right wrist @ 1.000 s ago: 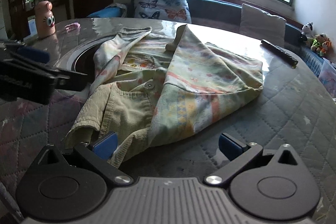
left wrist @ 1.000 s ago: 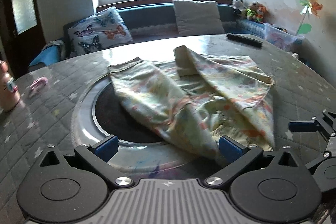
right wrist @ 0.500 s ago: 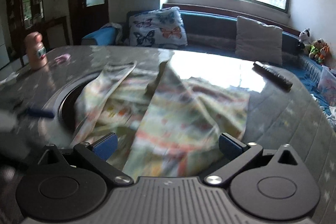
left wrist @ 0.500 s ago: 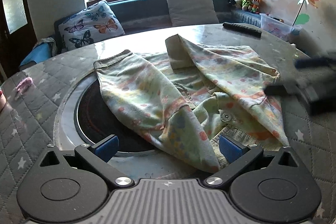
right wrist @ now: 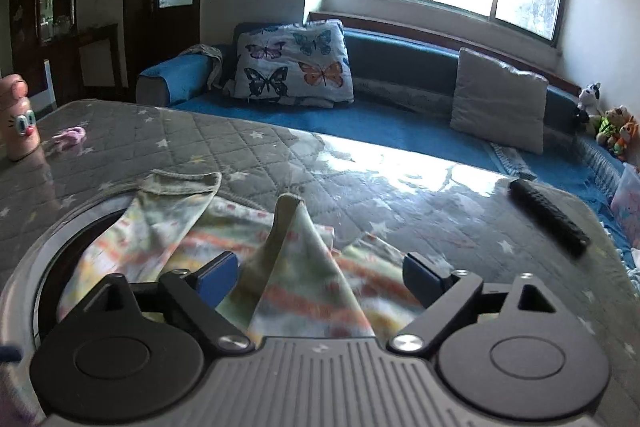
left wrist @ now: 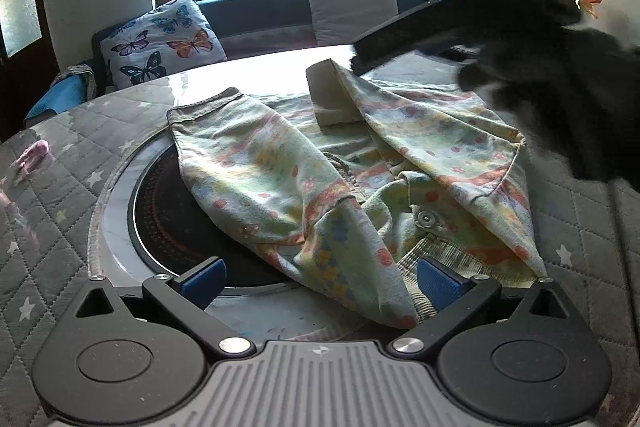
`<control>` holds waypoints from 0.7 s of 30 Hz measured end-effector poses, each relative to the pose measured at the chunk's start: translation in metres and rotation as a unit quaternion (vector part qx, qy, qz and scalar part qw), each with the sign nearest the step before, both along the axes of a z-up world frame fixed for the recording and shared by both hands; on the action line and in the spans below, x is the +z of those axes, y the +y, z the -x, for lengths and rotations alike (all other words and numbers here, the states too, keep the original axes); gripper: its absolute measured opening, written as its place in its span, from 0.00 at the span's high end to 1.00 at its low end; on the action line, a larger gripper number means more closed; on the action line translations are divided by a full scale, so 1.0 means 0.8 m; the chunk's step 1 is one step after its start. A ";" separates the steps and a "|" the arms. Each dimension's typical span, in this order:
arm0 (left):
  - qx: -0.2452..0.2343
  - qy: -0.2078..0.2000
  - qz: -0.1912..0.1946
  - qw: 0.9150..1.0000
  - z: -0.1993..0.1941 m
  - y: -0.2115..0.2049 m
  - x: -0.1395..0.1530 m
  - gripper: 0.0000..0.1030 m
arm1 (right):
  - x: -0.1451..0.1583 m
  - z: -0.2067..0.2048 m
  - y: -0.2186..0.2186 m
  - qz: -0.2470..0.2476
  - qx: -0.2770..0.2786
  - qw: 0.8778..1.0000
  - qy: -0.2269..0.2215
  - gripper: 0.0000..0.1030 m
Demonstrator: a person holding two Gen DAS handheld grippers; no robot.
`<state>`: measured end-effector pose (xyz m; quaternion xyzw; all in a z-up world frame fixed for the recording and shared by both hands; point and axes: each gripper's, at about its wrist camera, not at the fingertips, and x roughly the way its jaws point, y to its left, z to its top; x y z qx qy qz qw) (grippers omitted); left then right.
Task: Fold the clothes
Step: 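Grasp the shirt's corduroy collar edge with the right gripper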
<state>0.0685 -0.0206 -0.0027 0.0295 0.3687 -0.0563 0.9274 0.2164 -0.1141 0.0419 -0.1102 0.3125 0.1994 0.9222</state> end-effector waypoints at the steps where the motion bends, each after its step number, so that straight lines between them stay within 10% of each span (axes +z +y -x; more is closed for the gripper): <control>1: -0.001 0.001 0.003 1.000 0.000 0.001 0.000 0.00 | -0.004 -0.011 0.005 0.002 -0.001 1.000 0.003 0.20; 6: -0.005 0.003 0.012 1.000 -0.003 0.005 0.001 0.00 | -0.028 -0.058 0.028 0.013 -0.002 1.000 0.019 0.36; 13: -0.009 -0.004 0.012 1.000 -0.010 0.009 0.010 0.01 | -0.043 -0.084 0.025 0.006 -0.013 0.999 0.051 0.92; 21: 0.002 -0.019 0.003 1.000 -0.019 0.010 0.021 0.02 | 0.006 -0.052 -0.045 -0.032 -0.043 0.998 0.014 0.97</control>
